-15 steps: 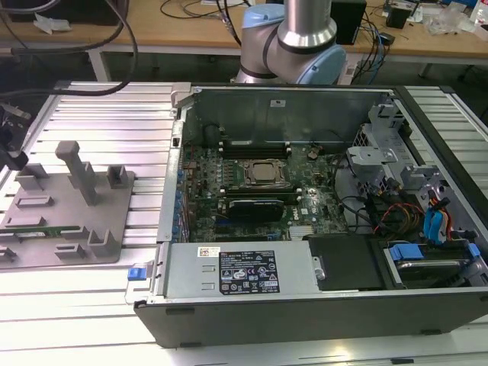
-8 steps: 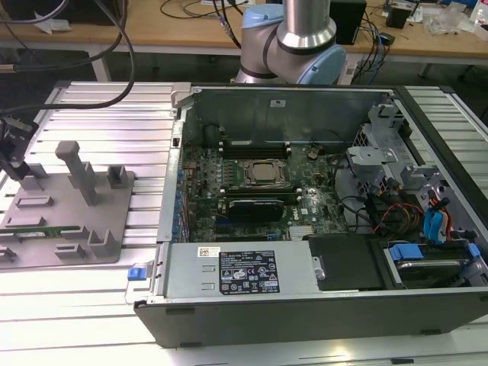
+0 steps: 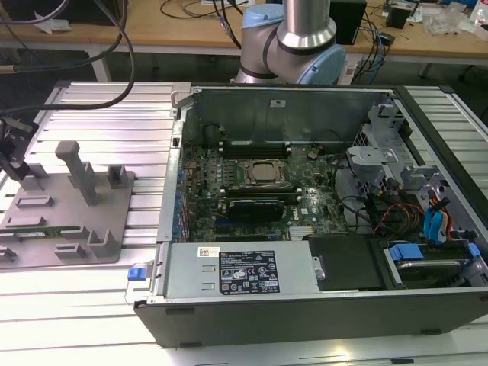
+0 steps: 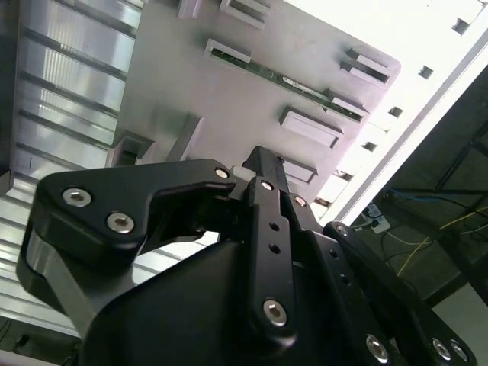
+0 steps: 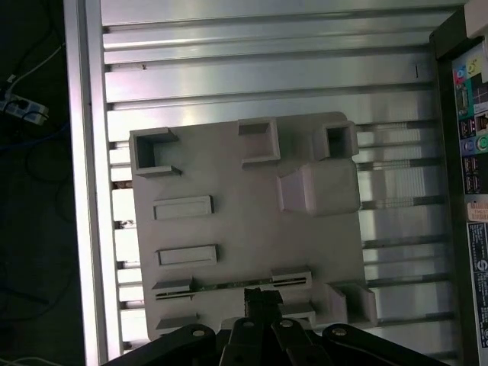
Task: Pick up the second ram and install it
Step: 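Pick up the second ram and move it above second insertion slot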
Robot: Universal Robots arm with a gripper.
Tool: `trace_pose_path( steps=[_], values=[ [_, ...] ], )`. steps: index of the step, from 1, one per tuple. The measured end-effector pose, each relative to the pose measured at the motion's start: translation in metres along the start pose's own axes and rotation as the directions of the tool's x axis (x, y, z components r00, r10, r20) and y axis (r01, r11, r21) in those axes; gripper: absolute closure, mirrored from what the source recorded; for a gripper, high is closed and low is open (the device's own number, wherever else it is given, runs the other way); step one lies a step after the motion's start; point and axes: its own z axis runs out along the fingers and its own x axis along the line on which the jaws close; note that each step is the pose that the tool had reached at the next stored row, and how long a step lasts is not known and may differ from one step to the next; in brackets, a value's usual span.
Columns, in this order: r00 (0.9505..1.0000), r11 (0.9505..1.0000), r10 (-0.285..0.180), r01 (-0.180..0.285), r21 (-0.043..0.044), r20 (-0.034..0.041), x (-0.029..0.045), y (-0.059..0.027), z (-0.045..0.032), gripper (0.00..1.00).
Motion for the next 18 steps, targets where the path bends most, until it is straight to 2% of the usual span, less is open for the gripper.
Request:
trace_pose_path(
  steps=[7,8,9,11,13,15,17,18],
  values=[
    [1.0000,1.0000,0.000,0.000,0.0000,0.0000,0.0000,0.0000,0.0003,0.92],
    [0.9999,0.9999,-0.012,0.012,-0.0003,-0.0003,0.0000,0.0000,0.0003,0.92],
    [0.9988,0.9988,-0.050,0.050,-0.0012,-0.0016,0.0001,0.0000,0.0004,0.92],
    [0.9898,0.9898,-0.143,0.143,-0.0038,-0.0045,0.0000,0.0000,0.0006,0.92],
    [0.9810,0.9811,-0.194,0.194,-0.0052,-0.0060,0.0000,0.0000,0.0008,0.92],
    [0.9690,0.9690,-0.247,0.247,-0.0053,-0.0076,0.0000,0.0000,0.0010,0.92],
    [0.9533,0.9534,-0.302,0.302,-0.0045,-0.0097,0.0000,0.0000,0.0010,0.92],
    [0.9368,0.9369,-0.350,0.350,-0.0055,-0.0111,0.0001,0.0000,0.0013,0.92]
  ],
)
